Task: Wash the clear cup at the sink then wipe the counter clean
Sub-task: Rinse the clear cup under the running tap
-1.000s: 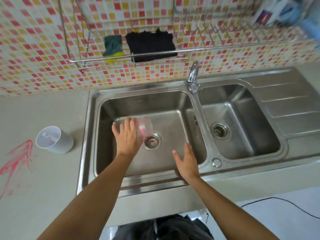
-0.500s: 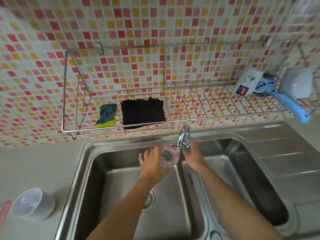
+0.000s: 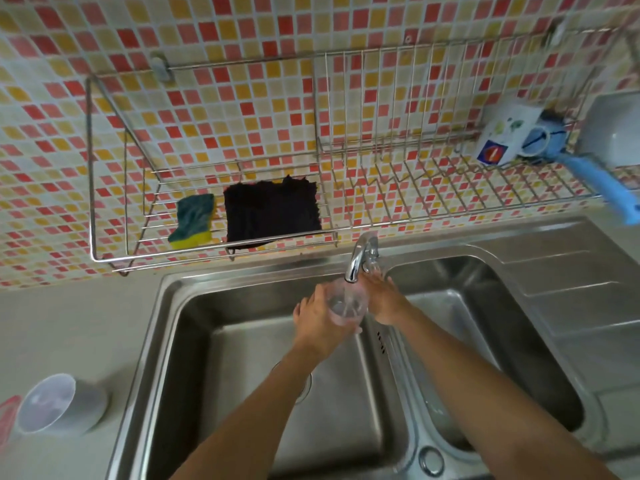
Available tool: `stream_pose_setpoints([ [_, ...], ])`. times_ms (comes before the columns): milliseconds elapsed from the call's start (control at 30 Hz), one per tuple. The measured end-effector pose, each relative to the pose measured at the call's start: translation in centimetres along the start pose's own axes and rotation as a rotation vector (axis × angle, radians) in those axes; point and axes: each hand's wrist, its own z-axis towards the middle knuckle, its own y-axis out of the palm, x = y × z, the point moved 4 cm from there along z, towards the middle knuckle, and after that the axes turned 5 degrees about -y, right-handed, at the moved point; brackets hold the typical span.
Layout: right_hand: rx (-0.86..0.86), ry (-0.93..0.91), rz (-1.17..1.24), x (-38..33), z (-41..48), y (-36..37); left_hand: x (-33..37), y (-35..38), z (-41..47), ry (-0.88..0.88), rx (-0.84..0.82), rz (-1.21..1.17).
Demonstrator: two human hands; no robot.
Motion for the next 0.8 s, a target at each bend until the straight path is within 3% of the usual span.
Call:
stream_pose_setpoints([
  [133, -0.006, -0.016, 0.085, 0.3, 0.6, 0.0, 0.5, 0.8, -0.2, 0.025, -0.059, 0.004],
  [300, 0.08, -0.032, 0.222, 0.7, 0.0, -0.4, 0.2, 0.8, -1.0, -0.053, 0.026, -0.209],
  [400, 0.057, -0.013, 0.277, 0.8, 0.2, -0.1, 0.4, 1.2, -1.2, -0.03, -0.037, -0.117],
  [533, 0.095, -0.055, 0.253, 0.9, -0.2, -0.3, -0.1, 1.0, -0.9, -0.061, 0.003, -0.196],
  [800, 0.063, -0.015, 0.254, 0.8, 0.1, 0.1, 0.1, 0.8, -0.1, 0.001, -0.021, -0.118],
])
